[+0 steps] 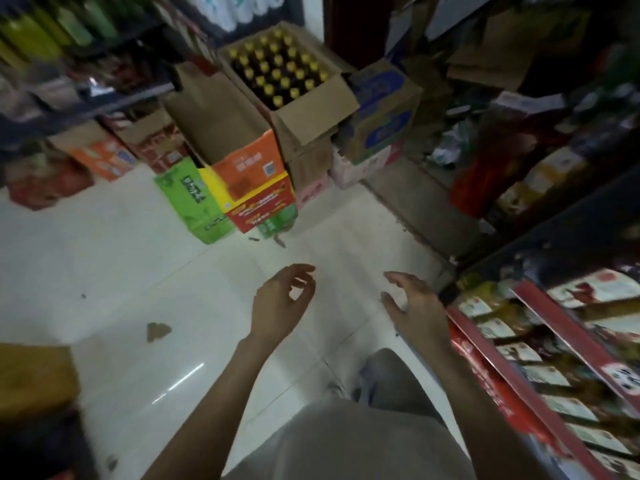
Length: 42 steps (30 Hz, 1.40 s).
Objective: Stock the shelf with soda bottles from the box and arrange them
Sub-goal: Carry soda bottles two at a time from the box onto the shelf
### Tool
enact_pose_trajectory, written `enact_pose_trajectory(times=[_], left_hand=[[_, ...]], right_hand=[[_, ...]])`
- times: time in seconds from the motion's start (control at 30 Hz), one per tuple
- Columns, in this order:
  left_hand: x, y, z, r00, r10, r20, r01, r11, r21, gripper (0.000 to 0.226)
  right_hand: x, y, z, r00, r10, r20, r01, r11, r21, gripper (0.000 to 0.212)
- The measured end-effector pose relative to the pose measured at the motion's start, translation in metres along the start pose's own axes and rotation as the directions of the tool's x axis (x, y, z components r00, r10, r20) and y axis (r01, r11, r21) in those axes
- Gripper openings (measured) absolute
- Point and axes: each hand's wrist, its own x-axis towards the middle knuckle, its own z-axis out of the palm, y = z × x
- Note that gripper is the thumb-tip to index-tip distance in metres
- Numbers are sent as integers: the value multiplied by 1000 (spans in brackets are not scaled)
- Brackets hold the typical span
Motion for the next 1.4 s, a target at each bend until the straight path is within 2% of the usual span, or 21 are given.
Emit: enact_pose_trajectory(times=[0.13, 0.3, 0.4, 0.47, 0.6, 0.7, 0.87, 0.97, 1.1, 1.2, 1.27, 1.33, 1.4], left_hand=[[74, -42, -29, 982, -183, -55, 180, 983, -46, 19], [196, -67, -59, 956, -278, -96, 277, 961, -27, 15], [269, -76, -74, 952, -290, -97, 292, 956, 3, 34], [317, -80, -84, 961, -258, -97, 261, 965, 29, 35], [410, -91, -96, 973, -202, -115, 212, 974, 84, 22], [477, -101, -94, 979, -175, -106, 189, 972, 142, 30], [584, -124, -72, 992, -123, 15, 115, 961, 252, 41], [634, -147, -58, 988, -72, 135, 21, 937, 350, 45], [678, -162, -40, 942, 82, 325, -227, 870, 438, 51], [694, -168, -28, 872, 81, 482, -359, 775, 520, 55], [701, -172, -21, 862, 74, 501, -394, 719, 573, 53], [704, -174, -18, 867, 117, 484, -420, 694, 585, 52], [707, -177, -17, 872, 175, 458, -417, 755, 506, 52]], right_hand=[[89, -11, 41, 992, 42, 119, -40, 999, -19, 35], [228, -27, 75, 975, -4, 222, 10, 1000, -25, 35], [311, -42, 90, 973, -21, 231, 26, 999, -20, 34], [364, -54, 99, 973, -32, 230, 40, 999, -33, 33], [458, -76, 116, 979, -47, 198, 56, 998, -41, 32], [518, -85, 128, 986, -45, 160, 52, 998, -40, 33], [608, -83, 165, 986, -27, 163, 36, 998, -54, 35], [651, -81, 191, 974, 1, 228, 34, 988, -150, 37], [691, -72, 227, 954, 5, 299, 106, 929, -354, 42], [710, -70, 244, 922, 108, 373, 110, 849, -517, 48], [719, -69, 253, 911, 178, 371, 81, 808, -584, 46], [721, -66, 259, 930, 170, 326, 62, 801, -596, 38], [720, -62, 262, 954, 132, 270, 34, 845, -534, 33]])
